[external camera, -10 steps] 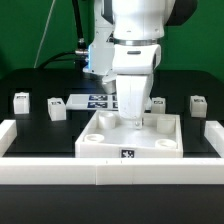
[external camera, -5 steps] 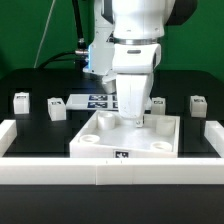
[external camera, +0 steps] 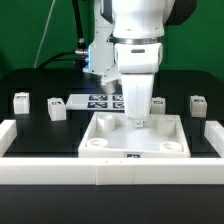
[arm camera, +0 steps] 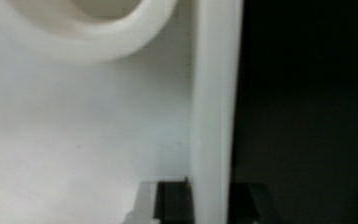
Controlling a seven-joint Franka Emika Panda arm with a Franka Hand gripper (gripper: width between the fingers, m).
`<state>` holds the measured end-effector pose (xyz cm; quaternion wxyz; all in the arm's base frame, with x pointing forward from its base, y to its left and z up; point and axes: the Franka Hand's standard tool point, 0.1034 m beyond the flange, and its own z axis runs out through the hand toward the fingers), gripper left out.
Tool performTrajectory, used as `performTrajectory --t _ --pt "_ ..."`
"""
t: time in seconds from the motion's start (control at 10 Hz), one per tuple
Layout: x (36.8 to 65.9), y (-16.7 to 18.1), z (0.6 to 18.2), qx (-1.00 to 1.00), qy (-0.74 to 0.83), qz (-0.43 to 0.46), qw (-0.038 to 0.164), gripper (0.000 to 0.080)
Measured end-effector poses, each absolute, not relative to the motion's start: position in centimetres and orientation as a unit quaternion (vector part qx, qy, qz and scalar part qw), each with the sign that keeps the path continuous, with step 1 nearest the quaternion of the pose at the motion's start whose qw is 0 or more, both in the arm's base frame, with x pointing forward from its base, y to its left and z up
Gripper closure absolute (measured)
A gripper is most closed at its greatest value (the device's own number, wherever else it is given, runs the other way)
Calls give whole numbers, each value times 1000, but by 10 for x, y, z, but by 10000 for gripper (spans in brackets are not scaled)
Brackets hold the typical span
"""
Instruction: Assemble one leg
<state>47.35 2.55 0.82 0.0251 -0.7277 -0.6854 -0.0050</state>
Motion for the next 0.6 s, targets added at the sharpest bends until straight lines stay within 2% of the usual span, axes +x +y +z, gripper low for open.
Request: performTrajectory --t 0.2,0.6 --pt "480 24 7 -696 -718 -21 9 742" --pt "480 27 7 -703 -711 -21 10 742"
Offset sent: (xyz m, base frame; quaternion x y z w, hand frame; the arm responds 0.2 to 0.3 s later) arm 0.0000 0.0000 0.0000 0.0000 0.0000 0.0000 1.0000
